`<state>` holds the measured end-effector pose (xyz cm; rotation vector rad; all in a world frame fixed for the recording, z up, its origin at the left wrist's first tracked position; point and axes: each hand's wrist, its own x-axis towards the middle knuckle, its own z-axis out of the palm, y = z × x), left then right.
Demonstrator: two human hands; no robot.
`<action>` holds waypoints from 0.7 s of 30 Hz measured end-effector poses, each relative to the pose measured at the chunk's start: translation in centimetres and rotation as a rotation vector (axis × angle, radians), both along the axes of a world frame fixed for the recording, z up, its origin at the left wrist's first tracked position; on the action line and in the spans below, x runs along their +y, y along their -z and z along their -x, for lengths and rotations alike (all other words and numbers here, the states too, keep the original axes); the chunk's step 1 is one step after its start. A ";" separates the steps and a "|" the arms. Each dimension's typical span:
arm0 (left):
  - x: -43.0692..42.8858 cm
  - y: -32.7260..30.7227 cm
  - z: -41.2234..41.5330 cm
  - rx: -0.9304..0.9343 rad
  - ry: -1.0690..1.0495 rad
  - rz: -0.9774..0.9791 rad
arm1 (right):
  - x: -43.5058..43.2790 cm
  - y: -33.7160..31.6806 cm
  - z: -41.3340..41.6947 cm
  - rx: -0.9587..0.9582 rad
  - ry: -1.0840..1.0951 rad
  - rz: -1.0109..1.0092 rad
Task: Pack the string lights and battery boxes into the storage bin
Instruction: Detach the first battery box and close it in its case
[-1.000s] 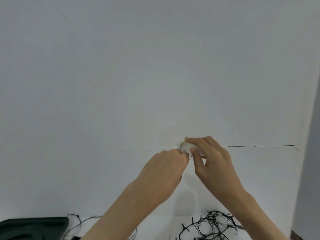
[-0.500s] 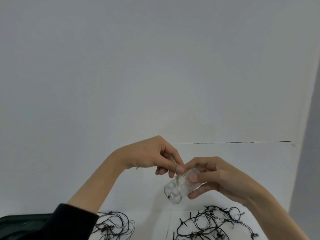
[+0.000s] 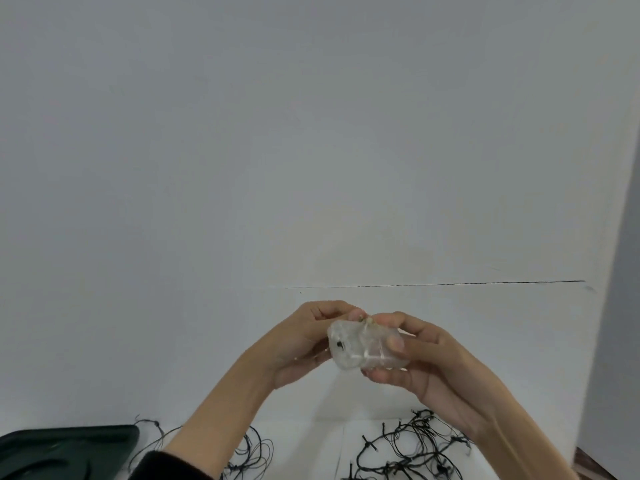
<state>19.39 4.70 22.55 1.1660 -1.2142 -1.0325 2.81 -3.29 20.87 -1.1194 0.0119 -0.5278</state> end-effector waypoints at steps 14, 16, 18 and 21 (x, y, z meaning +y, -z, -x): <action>2.2 1.0 2.9 -0.055 -0.331 0.142 | 1.4 0.2 -1.3 -0.121 0.569 0.288; 2.5 1.2 3.1 -0.024 -0.297 0.105 | 1.5 0.0 -1.3 -0.087 0.688 0.373; 2.7 1.6 3.5 -0.023 -0.269 0.060 | 1.6 -0.1 -1.4 -0.073 0.743 0.441; 3.2 1.7 3.9 -0.140 -0.295 0.037 | 1.8 0.2 -1.6 -0.061 0.815 0.519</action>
